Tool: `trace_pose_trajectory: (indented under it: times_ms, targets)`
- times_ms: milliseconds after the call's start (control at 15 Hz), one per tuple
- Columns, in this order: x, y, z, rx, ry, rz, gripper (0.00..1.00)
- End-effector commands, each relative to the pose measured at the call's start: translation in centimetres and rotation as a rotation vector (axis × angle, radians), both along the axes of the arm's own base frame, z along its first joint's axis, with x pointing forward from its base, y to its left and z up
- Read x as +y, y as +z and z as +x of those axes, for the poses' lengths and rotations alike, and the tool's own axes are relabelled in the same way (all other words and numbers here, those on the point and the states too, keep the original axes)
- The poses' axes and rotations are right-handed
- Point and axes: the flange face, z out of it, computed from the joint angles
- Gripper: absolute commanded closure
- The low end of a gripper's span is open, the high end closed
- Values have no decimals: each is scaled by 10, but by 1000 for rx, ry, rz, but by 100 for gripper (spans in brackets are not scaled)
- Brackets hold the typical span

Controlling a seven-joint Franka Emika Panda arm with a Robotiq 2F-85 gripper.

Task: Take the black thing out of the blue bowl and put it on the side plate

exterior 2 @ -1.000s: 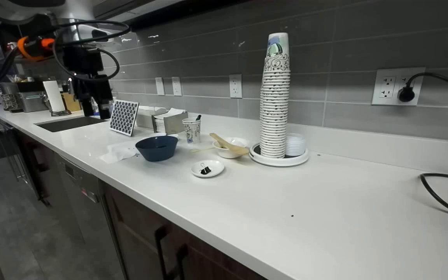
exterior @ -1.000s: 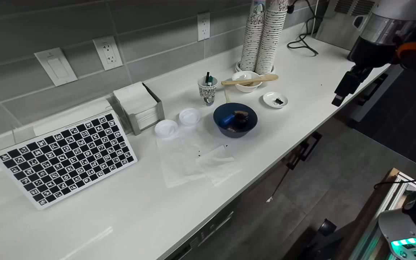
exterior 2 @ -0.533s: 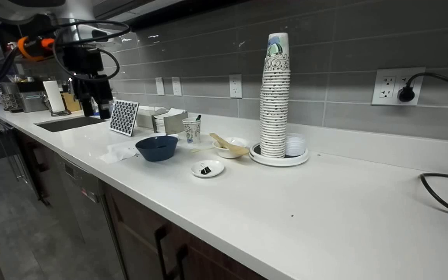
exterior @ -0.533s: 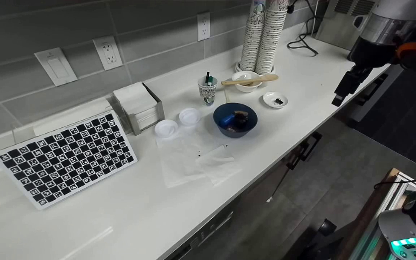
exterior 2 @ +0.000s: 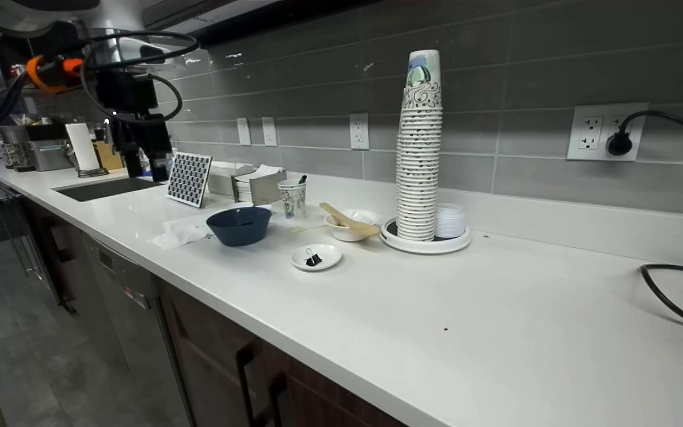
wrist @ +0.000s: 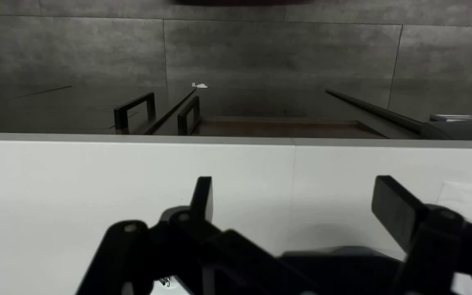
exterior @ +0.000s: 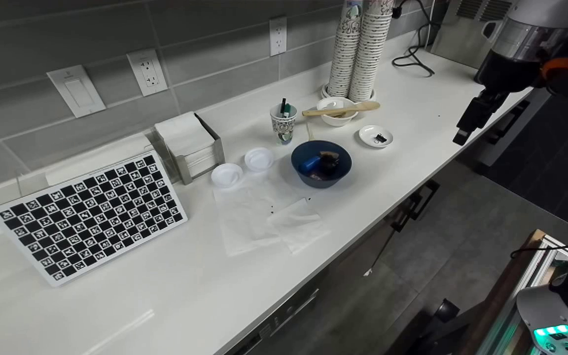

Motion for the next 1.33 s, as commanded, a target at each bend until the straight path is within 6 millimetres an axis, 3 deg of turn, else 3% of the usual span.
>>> trace_pose_trajectory:
  times_ms: [0, 267, 400, 667, 867, 1133, 1200, 1267]
  targets:
    - [0, 1, 0, 1, 0, 0, 0]
    - [0, 1, 0, 1, 0, 0, 0]
    - [10, 1, 10, -40, -67, 8, 0]
    - [47, -10, 48, -160, -225, 37, 0]
    - [76, -34, 83, -216, -267, 40, 0]
    - [97, -67, 132, -161, -315, -7, 0]
    - [102, -68, 138, -126, -299, -26, 0]
    - [95, -63, 110, -171, -281, 6, 0]
